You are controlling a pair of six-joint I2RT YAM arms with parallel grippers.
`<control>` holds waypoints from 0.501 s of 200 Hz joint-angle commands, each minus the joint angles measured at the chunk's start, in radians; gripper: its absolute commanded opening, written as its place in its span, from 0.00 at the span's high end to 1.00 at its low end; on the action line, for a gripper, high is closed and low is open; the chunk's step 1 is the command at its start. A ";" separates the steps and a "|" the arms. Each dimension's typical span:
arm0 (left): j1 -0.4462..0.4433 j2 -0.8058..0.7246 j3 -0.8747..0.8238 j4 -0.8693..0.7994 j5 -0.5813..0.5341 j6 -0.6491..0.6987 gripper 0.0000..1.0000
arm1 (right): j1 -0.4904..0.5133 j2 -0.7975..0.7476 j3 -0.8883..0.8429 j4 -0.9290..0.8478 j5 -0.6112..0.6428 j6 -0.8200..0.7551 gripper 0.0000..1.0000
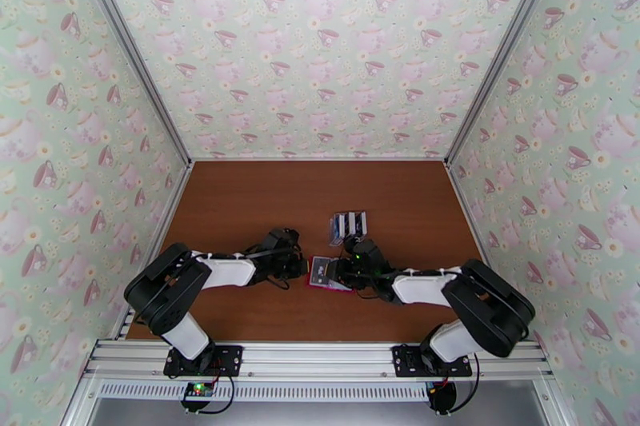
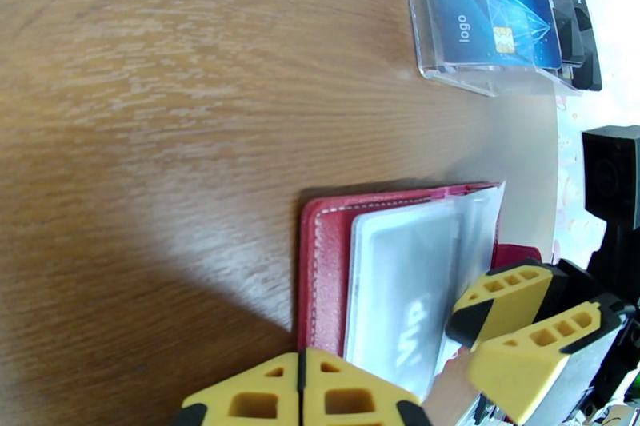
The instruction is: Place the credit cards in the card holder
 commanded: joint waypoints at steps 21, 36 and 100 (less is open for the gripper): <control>-0.028 0.088 -0.065 -0.138 -0.108 -0.014 0.96 | 0.029 -0.085 0.079 -0.312 0.153 -0.072 0.62; -0.037 0.080 -0.064 -0.140 -0.108 -0.018 0.96 | 0.032 -0.099 0.096 -0.368 0.197 -0.088 0.63; -0.062 0.014 -0.082 -0.148 -0.108 -0.044 0.96 | 0.025 -0.247 0.134 -0.564 0.336 -0.165 0.52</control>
